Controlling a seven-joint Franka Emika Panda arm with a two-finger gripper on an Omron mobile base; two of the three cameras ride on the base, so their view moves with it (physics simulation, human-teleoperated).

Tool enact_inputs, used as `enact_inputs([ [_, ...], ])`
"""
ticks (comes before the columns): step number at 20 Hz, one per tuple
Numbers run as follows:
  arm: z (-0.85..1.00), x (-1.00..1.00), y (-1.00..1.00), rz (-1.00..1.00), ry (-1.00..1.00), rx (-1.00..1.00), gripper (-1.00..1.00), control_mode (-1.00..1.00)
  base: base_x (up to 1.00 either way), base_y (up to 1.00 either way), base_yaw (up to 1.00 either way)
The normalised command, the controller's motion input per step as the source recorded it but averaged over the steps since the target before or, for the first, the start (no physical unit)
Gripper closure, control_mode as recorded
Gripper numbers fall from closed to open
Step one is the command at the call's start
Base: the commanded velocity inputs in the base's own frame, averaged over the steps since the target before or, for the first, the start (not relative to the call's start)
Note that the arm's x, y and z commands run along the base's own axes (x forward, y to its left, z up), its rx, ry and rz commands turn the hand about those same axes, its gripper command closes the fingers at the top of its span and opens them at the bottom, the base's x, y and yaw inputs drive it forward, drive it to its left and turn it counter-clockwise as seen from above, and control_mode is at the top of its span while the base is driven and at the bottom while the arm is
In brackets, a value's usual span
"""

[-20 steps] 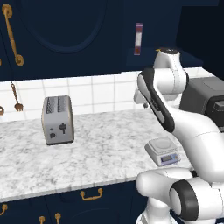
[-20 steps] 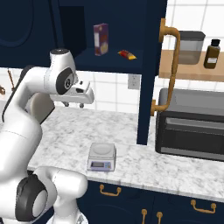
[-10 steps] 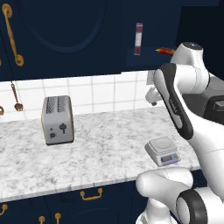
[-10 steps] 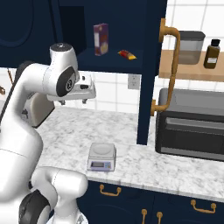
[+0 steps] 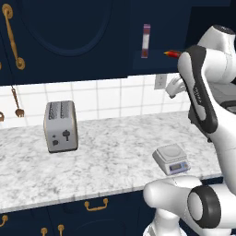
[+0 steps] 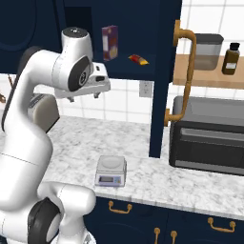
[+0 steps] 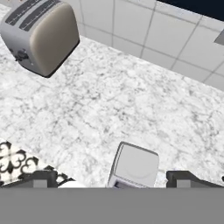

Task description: Pick the bar and place it on the digital scale for weighing, and close the cabinet.

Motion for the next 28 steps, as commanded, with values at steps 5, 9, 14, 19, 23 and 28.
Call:
enact_inputs([
  [5, 0.18, 0.12, -0.04, 0.0, -0.05, 0.0, -1.0, -1.0, 0.0, 0.0, 0.0],
  [9, 0.16, 0.07, -0.29, 0.01, -0.03, 0.01, -1.0, -1.0, 0.0, 0.0, 0.0],
  [14, 0.39, 0.25, -0.29, 0.0, 0.0, 0.03, -1.0, -1.0, 0.0, 0.0, 0.0],
  [19, 0.05, 0.41, -0.18, 0.03, -0.27, 0.0, -1.0, -1.0, 0.0, 0.0, 0.0],
  [23, -0.02, 0.54, 0.0, 0.0, -0.35, 0.0, -1.0, -1.0, 0.0, 0.0, 0.0],
  [28, 0.09, 0.74, -0.11, 0.0, 0.11, 0.01, -1.0, -1.0, 0.0, 0.0, 0.0],
])
